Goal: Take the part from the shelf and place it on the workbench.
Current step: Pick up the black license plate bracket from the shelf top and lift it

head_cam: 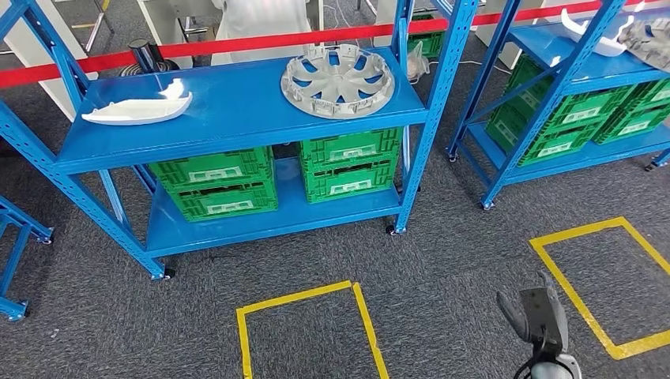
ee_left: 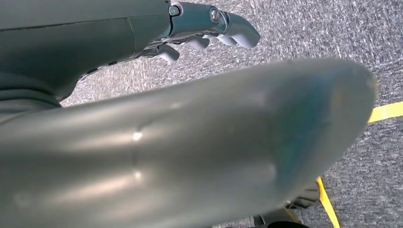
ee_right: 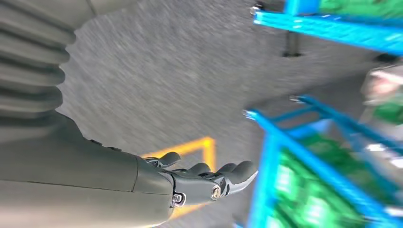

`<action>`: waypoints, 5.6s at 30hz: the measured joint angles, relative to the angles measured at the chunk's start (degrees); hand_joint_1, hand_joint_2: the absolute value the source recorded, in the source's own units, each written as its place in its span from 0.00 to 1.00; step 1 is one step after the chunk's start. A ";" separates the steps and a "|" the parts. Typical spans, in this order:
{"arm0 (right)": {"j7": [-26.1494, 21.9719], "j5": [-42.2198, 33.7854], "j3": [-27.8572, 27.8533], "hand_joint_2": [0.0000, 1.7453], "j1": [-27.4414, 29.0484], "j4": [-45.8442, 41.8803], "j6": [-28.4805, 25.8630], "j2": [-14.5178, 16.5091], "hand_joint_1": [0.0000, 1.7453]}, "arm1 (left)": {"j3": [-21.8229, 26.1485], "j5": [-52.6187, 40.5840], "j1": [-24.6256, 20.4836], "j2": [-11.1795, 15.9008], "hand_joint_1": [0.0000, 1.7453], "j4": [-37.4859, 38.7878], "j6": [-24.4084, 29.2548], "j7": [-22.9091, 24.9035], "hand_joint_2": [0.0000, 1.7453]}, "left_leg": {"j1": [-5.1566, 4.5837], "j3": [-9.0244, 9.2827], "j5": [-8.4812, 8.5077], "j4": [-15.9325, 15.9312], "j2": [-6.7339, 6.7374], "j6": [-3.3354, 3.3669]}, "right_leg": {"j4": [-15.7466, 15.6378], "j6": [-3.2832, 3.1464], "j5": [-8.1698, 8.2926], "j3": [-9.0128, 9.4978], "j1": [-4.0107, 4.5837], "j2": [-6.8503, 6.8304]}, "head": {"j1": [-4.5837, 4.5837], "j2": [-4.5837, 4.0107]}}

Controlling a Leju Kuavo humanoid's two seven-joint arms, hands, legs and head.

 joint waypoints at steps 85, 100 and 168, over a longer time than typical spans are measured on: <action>3.48 0.69 33.51 0.00 10.01 -37.26 7.65 -2.92 0.00 | 6.02 2.10 0.49 0.34 0.00 0.02 3.16 -3.44 0.00 | -0.48 -5.39 3.64 2.69 0.64 -0.29 | 1.69 -0.70 -2.83 0.74 -0.50 -0.12 | -0.52 0.00; 3.29 0.06 32.96 0.00 10.04 -37.35 9.01 -2.91 0.00 | 6.07 1.19 0.42 0.15 0.00 0.13 3.01 -2.75 0.00 | -0.34 6.32 -4.92 -1.54 -0.17 0.82 | 4.09 -0.56 7.81 -12.67 0.40 -0.52 | 0.01 0.00; -1.22 -3.52 37.57 0.00 1.12 -24.15 15.15 -4.79 0.00 | 7.49 2.15 -0.04 3.46 0.00 -0.15 4.94 -5.84 0.00 | 0.27 -6.48 -5.71 11.79 0.50 -2.38 | 2.37 -2.59 4.20 -7.07 -0.50 -0.28 | -0.61 0.00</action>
